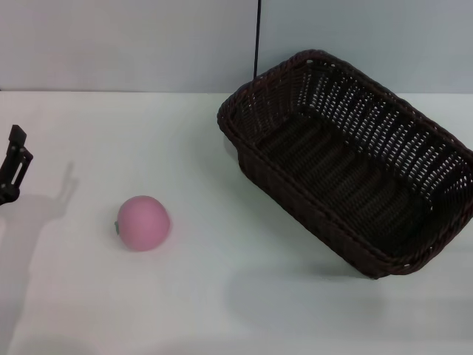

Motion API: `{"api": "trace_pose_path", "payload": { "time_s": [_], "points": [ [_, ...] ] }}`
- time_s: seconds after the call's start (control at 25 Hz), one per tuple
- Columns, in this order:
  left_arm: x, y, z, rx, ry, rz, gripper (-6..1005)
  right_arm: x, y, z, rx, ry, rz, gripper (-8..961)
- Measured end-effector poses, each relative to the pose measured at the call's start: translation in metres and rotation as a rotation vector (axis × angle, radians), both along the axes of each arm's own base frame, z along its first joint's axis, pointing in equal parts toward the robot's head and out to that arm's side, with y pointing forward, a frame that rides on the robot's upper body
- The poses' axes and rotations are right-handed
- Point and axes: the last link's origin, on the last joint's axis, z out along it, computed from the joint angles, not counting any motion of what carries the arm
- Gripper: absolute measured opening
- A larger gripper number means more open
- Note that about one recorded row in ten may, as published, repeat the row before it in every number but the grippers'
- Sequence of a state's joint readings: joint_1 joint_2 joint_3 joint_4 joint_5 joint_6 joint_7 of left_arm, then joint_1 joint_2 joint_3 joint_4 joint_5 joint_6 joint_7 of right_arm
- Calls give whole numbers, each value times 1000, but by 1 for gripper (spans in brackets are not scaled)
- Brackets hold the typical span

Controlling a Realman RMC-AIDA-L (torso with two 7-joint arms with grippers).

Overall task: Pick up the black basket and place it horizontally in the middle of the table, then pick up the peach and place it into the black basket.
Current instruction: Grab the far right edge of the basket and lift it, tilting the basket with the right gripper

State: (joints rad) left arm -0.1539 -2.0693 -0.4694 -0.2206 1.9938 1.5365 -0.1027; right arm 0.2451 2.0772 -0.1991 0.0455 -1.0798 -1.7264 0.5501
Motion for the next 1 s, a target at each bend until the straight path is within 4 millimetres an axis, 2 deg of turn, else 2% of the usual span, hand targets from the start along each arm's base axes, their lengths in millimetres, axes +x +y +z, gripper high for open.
{"api": "trace_pose_path", "payload": {
  "time_s": [0.32,0.52,0.64,0.76,1.0],
  "points": [
    [-2,0,2,-2,-1,3,826,1,-2,4,-28,-43,27,743],
    [-2,4,2,-8,4,2,824,5,-3,28,-118,-30,120,734],
    [-1,5,2,-9,4,-1,822,6,0,60,-252,-11,185,728],
    [-1,6,2,-8,4,-2,821,-5,4,98,-457,27,214,723],
    [0,7,3,-2,3,-6,819,-40,30,151,-841,-1,17,712]
  ]
}}
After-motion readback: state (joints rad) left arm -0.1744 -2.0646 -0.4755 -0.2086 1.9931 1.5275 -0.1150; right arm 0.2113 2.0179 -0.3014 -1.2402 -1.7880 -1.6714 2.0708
